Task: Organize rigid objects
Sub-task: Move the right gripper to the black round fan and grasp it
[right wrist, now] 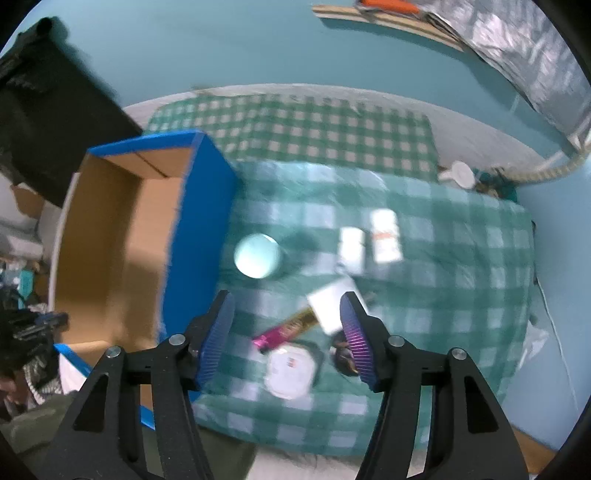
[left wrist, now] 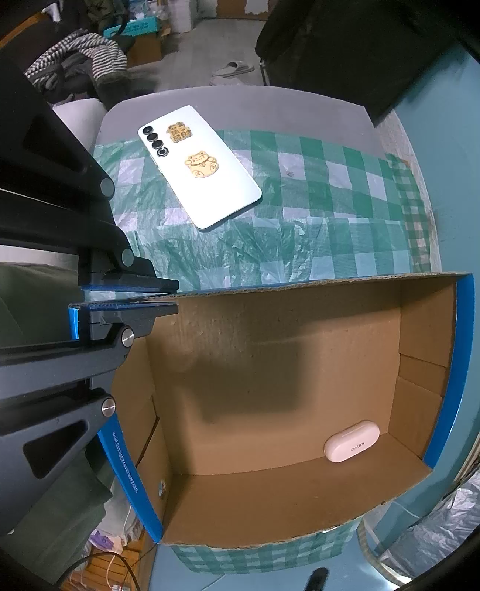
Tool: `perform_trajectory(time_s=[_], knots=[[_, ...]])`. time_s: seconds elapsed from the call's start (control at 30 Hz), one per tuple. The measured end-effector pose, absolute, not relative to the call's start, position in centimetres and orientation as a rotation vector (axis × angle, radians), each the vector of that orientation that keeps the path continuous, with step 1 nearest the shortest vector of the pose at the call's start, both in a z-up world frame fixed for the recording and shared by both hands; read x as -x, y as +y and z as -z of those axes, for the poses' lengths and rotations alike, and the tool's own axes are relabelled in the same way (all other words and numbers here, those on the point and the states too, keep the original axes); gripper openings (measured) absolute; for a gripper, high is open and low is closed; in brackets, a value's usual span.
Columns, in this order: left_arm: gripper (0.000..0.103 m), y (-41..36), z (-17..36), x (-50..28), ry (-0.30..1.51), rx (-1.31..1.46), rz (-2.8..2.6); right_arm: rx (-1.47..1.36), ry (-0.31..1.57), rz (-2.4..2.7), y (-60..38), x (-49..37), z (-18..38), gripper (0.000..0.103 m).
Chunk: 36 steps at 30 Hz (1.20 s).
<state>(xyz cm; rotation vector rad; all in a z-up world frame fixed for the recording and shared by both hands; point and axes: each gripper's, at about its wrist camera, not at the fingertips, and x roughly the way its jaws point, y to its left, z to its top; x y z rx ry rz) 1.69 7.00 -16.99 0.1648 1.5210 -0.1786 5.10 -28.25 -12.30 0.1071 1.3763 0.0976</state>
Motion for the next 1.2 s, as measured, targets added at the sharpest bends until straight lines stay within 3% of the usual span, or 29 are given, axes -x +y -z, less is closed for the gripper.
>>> perform_trajectory(time_s=[0.9,1.0,1.2], knots=[[0.004,7.1,17.2,-1.5,1.535,-0.158,0.165,-0.135,1.540,-0.032,-33.0,-2.2,22.6,0.062],[0.005,7.1,17.2,-1.5,1.535,-0.160,0.165,-0.111,1.533,-0.018,-32.9,-2.2,23.3,0.067],[0.004,7.1,17.1,-1.5,1.533,-0.159,0.168,-0.118,1.548,0.005,-33.0,-2.3,24.4,0.068]])
